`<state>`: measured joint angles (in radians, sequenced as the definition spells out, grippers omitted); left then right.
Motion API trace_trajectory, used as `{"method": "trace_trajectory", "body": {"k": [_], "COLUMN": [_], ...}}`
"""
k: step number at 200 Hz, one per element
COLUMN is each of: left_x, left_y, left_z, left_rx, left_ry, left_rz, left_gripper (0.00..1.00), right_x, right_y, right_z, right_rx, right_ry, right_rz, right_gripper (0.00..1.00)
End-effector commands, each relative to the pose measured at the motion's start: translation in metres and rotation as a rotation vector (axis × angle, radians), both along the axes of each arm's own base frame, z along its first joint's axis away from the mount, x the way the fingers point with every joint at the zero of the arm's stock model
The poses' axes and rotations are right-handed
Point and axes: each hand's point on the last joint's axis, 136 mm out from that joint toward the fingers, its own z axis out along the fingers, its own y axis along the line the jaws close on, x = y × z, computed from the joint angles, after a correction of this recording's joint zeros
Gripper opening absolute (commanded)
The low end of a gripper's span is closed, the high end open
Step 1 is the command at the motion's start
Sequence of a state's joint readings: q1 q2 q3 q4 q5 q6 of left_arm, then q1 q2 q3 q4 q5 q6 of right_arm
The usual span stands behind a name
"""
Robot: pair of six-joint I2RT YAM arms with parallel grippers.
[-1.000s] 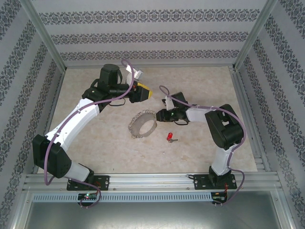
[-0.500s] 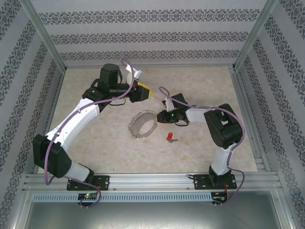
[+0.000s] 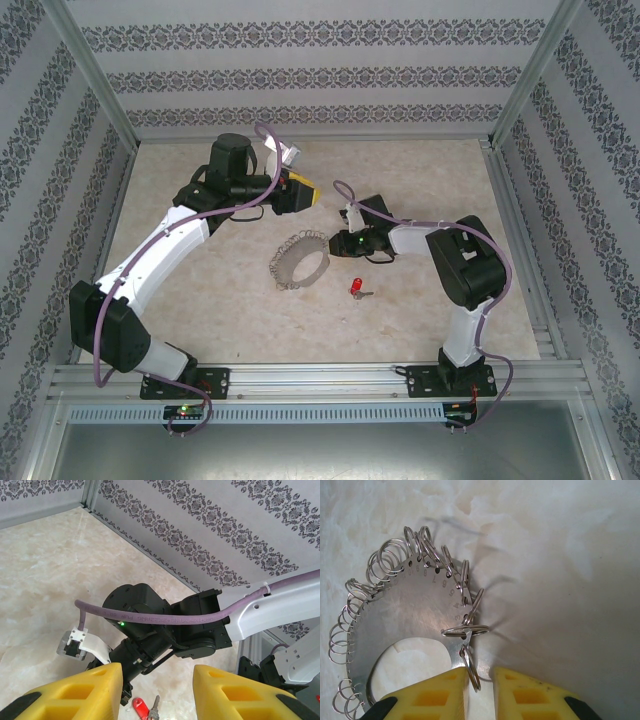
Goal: Put the keys on the keyring
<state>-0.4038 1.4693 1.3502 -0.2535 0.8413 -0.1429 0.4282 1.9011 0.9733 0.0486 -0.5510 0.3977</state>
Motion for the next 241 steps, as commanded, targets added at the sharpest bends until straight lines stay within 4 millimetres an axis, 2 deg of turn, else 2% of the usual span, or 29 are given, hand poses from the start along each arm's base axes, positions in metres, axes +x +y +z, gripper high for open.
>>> {"method": "trace_trajectory", "body": {"k": [1, 51, 75, 104, 136, 160, 241], "left_x": [0.003, 0.005, 0.005, 0.005, 0.005, 0.003, -0.006], "left_y": [-0.001, -0.001, -0.001, -0.001, 0.0, 0.001, 0.01], "left_z": [0.0, -0.001, -0.002, -0.003, -0.002, 0.001, 0.0], "left_rx": [-0.015, -0.014, -0.013, -0.011, -0.002, 0.008, 0.029], "left_ry": [-0.008, -0.008, -0.007, -0.005, -0.012, -0.02, -0.024], "left_rz": [-0.009, -0.008, -0.008, -0.006, -0.005, -0.005, -0.001], "left_gripper": [0.42, 0.42, 0.42, 0.42, 0.42, 0.41, 0.42], "right_x": [0.003, 0.004, 0.003, 0.001, 0.0, -0.001, -0.015], "right_y": [0.009, 0.013, 0.013, 0.012, 0.011, 0.013, 0.009], "right_z": [0.001, 0.003, 0.003, 0.0, 0.01, 0.037, 0.157], "right_rx": [0.026, 0.04, 0.04, 0.039, 0.048, 0.071, 0.192], "right_ry": [0.004, 0.005, 0.006, 0.012, -0.021, -0.12, -0.465], "right_rz": [0.012, 0.019, 0.021, 0.03, 0.055, 0.109, 0.227], "right_gripper": [0.22, 0.21, 0.14, 0.0, 0.0, 0.0, 0.0]}}
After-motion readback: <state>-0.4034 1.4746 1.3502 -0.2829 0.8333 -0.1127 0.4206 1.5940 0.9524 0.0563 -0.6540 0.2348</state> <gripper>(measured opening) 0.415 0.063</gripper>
